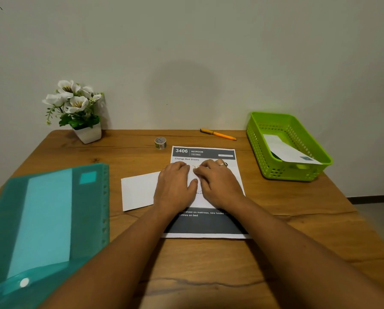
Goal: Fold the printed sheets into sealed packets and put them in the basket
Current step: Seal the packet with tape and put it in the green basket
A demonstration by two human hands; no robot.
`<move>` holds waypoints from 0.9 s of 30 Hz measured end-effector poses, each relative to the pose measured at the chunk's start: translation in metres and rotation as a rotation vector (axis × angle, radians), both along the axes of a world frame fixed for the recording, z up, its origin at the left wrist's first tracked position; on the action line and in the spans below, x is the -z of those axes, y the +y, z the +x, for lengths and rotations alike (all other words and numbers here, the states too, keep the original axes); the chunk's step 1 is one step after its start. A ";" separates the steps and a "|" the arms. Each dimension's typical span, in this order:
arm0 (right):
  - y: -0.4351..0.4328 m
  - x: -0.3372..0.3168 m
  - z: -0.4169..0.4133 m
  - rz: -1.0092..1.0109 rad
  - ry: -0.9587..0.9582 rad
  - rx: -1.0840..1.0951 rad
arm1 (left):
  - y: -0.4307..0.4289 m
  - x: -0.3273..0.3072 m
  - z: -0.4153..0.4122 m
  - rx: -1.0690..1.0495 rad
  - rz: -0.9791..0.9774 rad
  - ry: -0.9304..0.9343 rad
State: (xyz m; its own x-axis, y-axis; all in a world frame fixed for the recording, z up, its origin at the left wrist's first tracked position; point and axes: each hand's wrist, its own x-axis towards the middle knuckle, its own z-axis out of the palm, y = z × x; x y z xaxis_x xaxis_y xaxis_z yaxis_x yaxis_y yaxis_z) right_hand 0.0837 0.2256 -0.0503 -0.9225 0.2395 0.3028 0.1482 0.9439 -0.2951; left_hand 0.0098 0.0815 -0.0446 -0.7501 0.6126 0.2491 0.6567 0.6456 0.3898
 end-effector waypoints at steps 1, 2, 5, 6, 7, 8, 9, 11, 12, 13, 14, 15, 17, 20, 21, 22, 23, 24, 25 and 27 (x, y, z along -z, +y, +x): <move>0.000 0.000 0.001 -0.002 0.005 -0.001 | 0.000 0.000 0.000 -0.002 -0.007 0.002; 0.000 0.000 0.001 0.004 0.006 0.003 | 0.000 0.000 0.000 -0.005 -0.012 0.003; -0.002 0.000 0.000 0.053 -0.030 0.069 | 0.000 -0.001 0.001 -0.003 -0.022 0.015; -0.003 0.000 -0.001 0.066 -0.052 0.104 | 0.000 -0.001 0.002 -0.005 -0.022 0.021; -0.004 -0.001 -0.002 0.078 -0.074 0.137 | 0.000 -0.002 0.003 -0.008 -0.023 0.024; -0.004 -0.001 -0.002 0.090 -0.088 0.161 | 0.001 -0.002 0.003 -0.010 -0.024 0.023; -0.004 -0.001 -0.002 0.103 -0.090 0.173 | 0.001 -0.002 0.003 -0.013 -0.025 0.021; -0.004 -0.001 0.000 0.117 -0.069 0.174 | 0.001 -0.002 0.003 -0.016 -0.028 0.018; -0.004 -0.001 0.001 0.114 -0.054 0.161 | 0.001 -0.002 0.002 -0.015 -0.030 0.018; -0.003 -0.001 0.001 0.107 -0.038 0.137 | 0.001 -0.002 0.002 -0.012 -0.031 0.019; -0.003 -0.001 0.002 0.103 -0.023 0.105 | 0.000 -0.002 0.002 -0.009 -0.032 0.020; -0.002 -0.001 0.002 0.106 -0.014 0.071 | 0.000 -0.001 0.001 -0.005 -0.033 0.021; -0.002 -0.002 0.001 0.123 -0.030 0.025 | 0.000 -0.001 0.001 -0.004 -0.036 0.016; -0.003 -0.001 -0.001 0.140 -0.077 0.034 | 0.001 -0.001 0.000 -0.010 -0.040 0.007; -0.003 -0.001 -0.002 0.142 -0.084 0.050 | 0.001 -0.001 0.001 -0.012 -0.041 0.009; -0.004 -0.001 -0.002 0.146 -0.090 0.069 | 0.001 -0.001 0.001 -0.013 -0.040 0.012; -0.005 0.000 -0.003 0.151 -0.093 0.090 | 0.001 -0.002 0.002 -0.014 -0.037 0.015; -0.006 0.000 -0.004 0.154 -0.094 0.112 | 0.001 -0.002 0.002 -0.018 -0.033 0.016; -0.007 0.001 -0.004 0.157 -0.091 0.136 | 0.001 -0.002 0.003 -0.021 -0.032 0.016; -0.007 0.001 -0.003 0.159 -0.083 0.164 | 0.001 -0.003 0.003 -0.023 -0.031 0.014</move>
